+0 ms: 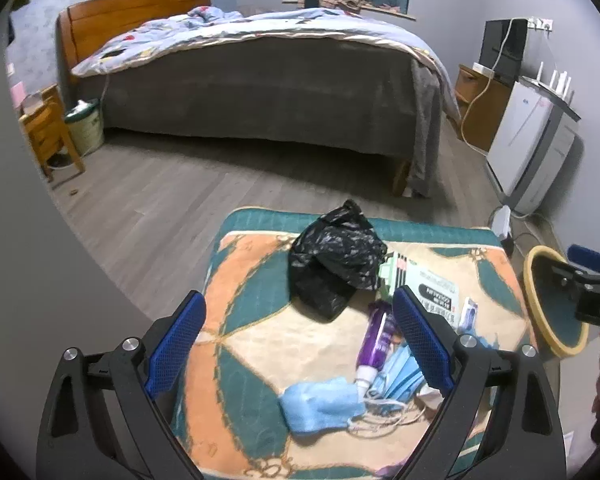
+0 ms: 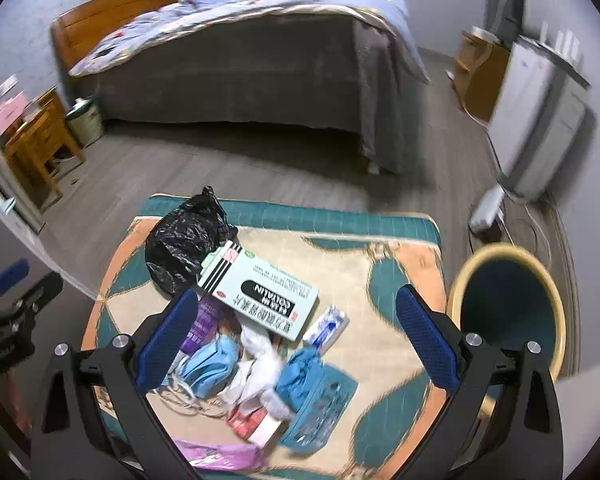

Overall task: Collect trash
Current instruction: 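Move both tools back over the cushion of trash, then grasp the black plastic bag with the left tool while the right tool grasps the COLTALIN box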

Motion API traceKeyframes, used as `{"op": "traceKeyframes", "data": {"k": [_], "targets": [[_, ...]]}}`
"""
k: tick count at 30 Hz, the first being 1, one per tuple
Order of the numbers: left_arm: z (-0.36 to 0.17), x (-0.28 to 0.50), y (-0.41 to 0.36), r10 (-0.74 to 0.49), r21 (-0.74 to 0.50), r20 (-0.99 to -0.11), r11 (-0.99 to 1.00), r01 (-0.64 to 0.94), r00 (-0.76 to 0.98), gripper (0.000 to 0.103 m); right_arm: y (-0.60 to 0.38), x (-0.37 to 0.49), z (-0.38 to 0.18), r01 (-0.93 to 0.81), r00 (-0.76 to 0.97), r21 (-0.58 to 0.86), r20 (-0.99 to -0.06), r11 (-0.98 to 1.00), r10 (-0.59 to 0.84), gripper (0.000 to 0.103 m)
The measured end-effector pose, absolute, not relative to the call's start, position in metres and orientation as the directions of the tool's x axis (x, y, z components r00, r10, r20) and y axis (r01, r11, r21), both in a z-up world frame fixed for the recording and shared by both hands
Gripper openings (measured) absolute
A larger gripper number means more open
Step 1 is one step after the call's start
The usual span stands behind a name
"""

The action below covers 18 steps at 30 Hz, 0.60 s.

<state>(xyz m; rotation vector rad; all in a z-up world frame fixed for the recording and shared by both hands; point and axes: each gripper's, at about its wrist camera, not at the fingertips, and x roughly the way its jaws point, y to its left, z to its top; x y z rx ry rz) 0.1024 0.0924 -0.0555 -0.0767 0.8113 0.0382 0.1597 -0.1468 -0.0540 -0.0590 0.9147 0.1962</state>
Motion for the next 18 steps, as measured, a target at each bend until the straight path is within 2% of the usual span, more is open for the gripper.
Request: {"op": "traceKeyframes", "data": {"k": [7, 13, 18], "targets": [[-0.059, 0.12, 0.079, -0.024, -0.029, -0.724, 1.0, 0.005, 0.689, 0.094, -0.174, 0.181, -0.069, -0.095, 0.554, 0.202, -0.803, 0.975, 0.22, 0.097], [-0.064, 0.14, 0.084, -0.038, -0.036, -0.736, 0.999, 0.017, 0.676, 0.094, -0.162, 0.193, -0.089, -0.159, 0.527, 0.073, -0.837, 0.985, 0.147, 0.097], [-0.066, 0.162, 0.091, -0.046, -0.055, -0.736, 0.998, 0.007, 0.675, 0.094, -0.148, 0.208, -0.114, -0.269, 0.461, 0.046, -0.871, 0.962, 0.17, 0.097]]}}
